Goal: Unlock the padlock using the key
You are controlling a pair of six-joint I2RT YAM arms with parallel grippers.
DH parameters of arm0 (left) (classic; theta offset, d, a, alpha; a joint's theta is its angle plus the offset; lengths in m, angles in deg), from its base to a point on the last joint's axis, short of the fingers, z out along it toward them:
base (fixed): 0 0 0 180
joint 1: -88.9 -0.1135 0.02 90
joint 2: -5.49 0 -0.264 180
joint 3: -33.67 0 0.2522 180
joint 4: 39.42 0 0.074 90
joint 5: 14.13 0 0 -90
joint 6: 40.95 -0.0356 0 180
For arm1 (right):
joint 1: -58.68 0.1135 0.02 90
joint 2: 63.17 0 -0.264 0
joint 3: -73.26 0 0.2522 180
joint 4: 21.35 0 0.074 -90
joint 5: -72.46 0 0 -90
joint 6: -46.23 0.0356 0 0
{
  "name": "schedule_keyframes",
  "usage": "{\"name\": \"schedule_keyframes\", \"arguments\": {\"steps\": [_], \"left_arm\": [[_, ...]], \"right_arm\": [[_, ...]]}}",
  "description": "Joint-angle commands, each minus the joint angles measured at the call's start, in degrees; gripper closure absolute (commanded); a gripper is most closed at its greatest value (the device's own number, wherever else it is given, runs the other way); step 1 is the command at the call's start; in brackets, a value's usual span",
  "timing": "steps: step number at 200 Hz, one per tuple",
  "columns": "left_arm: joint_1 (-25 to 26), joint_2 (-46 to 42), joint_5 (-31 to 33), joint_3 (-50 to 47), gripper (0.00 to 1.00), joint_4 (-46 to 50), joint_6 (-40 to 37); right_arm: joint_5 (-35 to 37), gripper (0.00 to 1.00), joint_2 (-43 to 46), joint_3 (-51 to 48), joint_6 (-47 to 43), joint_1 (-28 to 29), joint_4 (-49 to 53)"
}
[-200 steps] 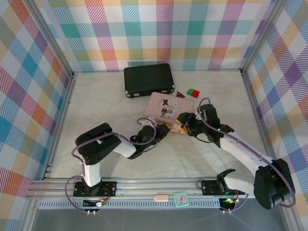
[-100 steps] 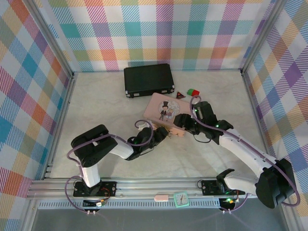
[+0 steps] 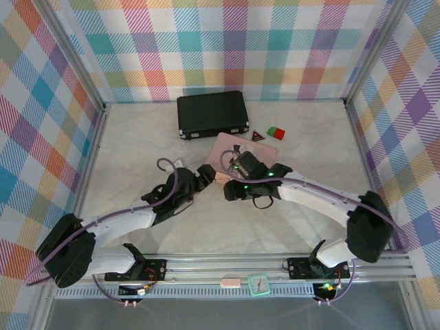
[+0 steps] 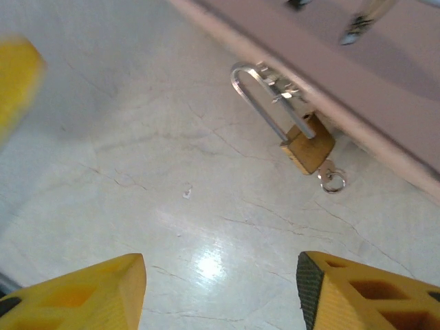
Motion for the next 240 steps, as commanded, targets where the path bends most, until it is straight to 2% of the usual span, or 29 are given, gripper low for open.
{"name": "schedule_keyframes", "arguments": {"steps": [1,29,66,116,170,217,240], "left_arm": [[-5.2,-0.7,-3.0,2.7,0.09,10.1,-7.1],[-9.9,2.2,-10.1,4.6,0.1,8.5,-9.7],[-11.0,4.6,-15.4,3.6,0.15,0.3,-9.8],[-11.0,5.4,-16.7,1.3,0.19,-5.5,-9.0],[-11.0,4.2,-16.4,-1.9,0.21,-8.4,-8.2],[-11.0,5.9,-18.5,-2.3,0.25,-11.8,-7.9],[-10.9,6.6,-19.4,-3.4,0.27,-14.8,-6.9]], "right_arm": [[7.5,0.41,-4.6,4.4,-5.4,3.0,6.6],[12.9,0.45,-11.0,7.8,-7.2,4.9,8.8],[19.4,0.48,-15.4,7.0,-10.0,5.4,6.9],[22.1,0.53,-16.5,3.5,-15.5,5.4,-3.0],[24.8,0.59,-19.4,1.1,-17.9,5.4,-7.0],[23.6,0.76,-19.1,-1.3,-21.4,5.1,-11.4],[20.2,0.8,-17.8,-2.7,-23.5,4.6,-13.7]]}}
